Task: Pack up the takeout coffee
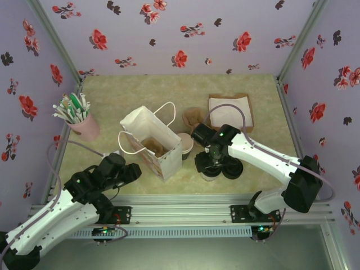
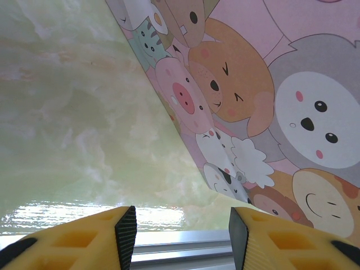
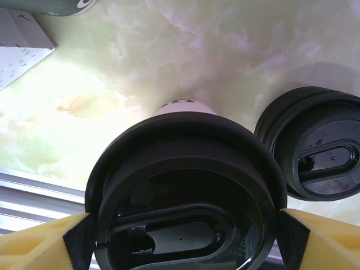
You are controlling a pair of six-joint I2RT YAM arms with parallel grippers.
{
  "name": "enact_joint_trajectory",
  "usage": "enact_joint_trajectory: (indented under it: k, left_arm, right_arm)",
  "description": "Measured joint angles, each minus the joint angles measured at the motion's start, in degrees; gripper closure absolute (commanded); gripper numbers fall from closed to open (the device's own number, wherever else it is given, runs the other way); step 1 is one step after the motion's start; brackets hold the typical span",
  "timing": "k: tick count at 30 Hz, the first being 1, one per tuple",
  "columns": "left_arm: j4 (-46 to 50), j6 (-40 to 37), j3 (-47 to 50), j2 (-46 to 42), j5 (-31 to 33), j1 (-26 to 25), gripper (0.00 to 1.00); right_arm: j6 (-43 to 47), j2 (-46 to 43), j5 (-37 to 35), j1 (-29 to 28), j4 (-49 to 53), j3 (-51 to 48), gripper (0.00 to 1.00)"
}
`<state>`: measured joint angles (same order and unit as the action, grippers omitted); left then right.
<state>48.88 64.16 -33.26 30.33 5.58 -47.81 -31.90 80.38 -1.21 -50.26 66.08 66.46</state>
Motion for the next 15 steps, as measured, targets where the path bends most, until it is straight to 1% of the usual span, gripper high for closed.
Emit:
enact_joint_trajectory:
  k: [3,11,15]
  left_arm:
    - [-0.02,0.0,0.0,0.0,0.0,0.0,0.52]
    - [-0.02,-0.02,0.0,0.0,0.04,0.0,0.52]
    - [0.76,-0.11,-0.37,-1.11,1.66,0.0,0.52]
  right_arm:
    - [0.02,0.0,0.0,0.35,0.0,0.0,0.2]
    - [0.42,0.0,0.02,0.46,0.0,0.0,0.22]
    - [0.44,-0.02,0.15,0.5,0.02,0.0,0.26]
